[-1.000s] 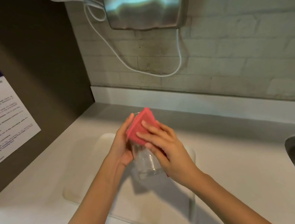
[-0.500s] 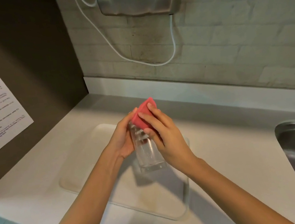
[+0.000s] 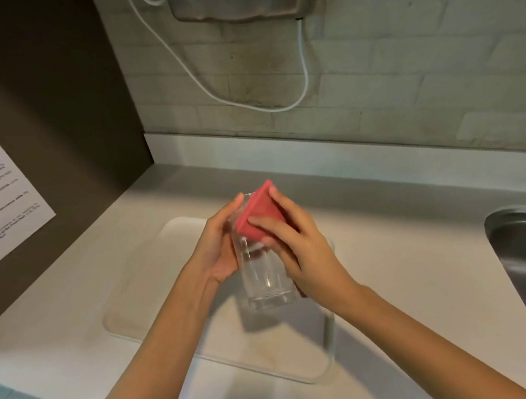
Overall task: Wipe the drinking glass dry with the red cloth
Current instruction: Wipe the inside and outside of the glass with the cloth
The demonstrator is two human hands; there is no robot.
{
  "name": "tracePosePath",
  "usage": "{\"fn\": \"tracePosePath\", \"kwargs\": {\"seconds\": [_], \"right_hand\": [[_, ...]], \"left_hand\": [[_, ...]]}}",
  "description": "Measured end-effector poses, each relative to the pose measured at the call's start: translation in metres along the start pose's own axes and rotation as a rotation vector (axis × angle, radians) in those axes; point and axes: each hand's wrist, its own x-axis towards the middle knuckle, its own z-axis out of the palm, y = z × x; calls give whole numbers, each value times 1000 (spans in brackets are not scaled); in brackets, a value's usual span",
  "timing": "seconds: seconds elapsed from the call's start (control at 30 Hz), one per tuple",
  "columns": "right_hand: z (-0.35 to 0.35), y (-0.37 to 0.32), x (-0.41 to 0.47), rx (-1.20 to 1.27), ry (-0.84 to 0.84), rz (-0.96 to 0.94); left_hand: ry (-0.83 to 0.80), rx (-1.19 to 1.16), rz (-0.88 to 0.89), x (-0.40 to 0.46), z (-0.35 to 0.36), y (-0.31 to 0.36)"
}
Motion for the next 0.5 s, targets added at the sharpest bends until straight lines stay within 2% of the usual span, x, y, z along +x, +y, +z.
{"fn": "tracePosePath", "kwargs": {"seconds": [0.1, 0.2, 0.27, 0.33, 0.4, 0.5], "right_hand": [[2, -7, 15, -109, -41, -46], [1, -8, 2, -298, -181, -307], [-1, -6, -16, -316, -251, -434], [-7, 0, -29, -274, -270, -488], [-13, 6, -31, -213, -247, -468], [-13, 1, -12, -110, -126, -255]], "left_hand": [[-13, -70, 6, 0, -2, 5], [41, -80, -23, -3, -8, 11], [118, -77, 25, -4, -12, 15], [129, -71, 51, -6, -15, 16], [90, -69, 39, -8, -13, 16], [-40, -47, -7, -10, -5, 11]]}}
